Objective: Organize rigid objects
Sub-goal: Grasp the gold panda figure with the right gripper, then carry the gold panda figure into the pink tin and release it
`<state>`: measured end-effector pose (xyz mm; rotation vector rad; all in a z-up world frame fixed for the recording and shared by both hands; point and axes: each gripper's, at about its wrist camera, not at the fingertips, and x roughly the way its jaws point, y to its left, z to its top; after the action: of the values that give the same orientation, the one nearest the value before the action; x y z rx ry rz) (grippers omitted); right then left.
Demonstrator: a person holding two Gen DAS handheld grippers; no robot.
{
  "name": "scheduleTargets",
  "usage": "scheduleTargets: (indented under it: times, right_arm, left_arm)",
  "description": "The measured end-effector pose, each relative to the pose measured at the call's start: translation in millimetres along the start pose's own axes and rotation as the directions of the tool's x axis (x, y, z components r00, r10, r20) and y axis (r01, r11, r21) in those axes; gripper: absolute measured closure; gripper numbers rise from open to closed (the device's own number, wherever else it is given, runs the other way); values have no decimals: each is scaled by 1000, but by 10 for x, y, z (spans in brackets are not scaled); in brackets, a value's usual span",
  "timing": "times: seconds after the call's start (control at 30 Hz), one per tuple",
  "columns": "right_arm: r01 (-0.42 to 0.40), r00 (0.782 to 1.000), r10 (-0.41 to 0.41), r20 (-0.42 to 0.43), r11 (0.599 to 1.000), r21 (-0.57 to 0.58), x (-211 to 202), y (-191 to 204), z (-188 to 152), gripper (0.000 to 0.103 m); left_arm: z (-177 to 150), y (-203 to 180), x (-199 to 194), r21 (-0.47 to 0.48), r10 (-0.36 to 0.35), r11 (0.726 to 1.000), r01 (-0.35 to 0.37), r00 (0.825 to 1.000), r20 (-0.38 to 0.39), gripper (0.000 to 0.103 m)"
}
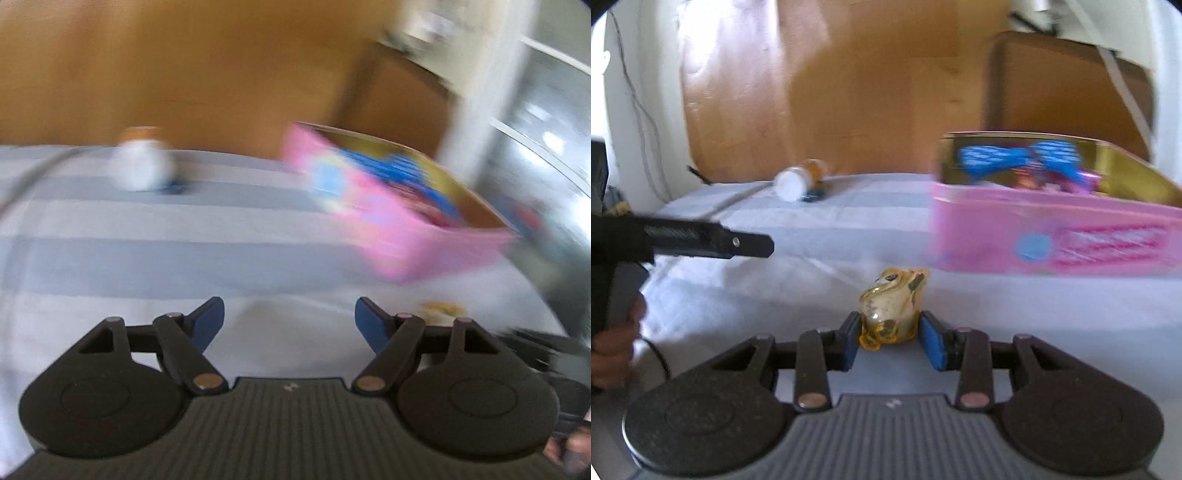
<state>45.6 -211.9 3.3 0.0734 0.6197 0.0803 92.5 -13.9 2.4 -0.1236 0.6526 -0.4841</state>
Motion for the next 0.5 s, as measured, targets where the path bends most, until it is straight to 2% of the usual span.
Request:
scheduleTargets:
  times: [0.13,0.23,0.3,0.33,0.37,0.43,0.5]
  right_arm:
    - [15,1000,-16,23,998,62,-124,-204,-83,65]
    - [18,999,-20,35,999,50,-144,-234,-112,62]
    - [19,999,-19,39,1000,23,-134,-216,-133,63]
    - [10,999,-11,37,1000,18,-124,-223,-135,68]
    - [6,999,-7,43,1000,23,-124,-234,-138,68]
    - [6,999,-9,49,999,54,-114,-289,-132,69]
    - [-2,996,-5,91,997,77,-164,-331,-92,69]
  left_arm:
    - [50,-663,195,132,-108,984,118,991,-83,28]
    - [46,-978,393,192,-96,974,123,985,-142,28]
    - [1,-1104,501,218,-100,966,137,979,-175,40]
    - [-10,-1130,537,211,-120,964,162,973,-198,57]
    - [-4,-1137,542,196,-137,964,177,970,-202,59]
    - [44,-1217,519,222,-126,961,168,974,-189,59]
    - [140,-1292,444,264,-129,951,162,982,-137,59]
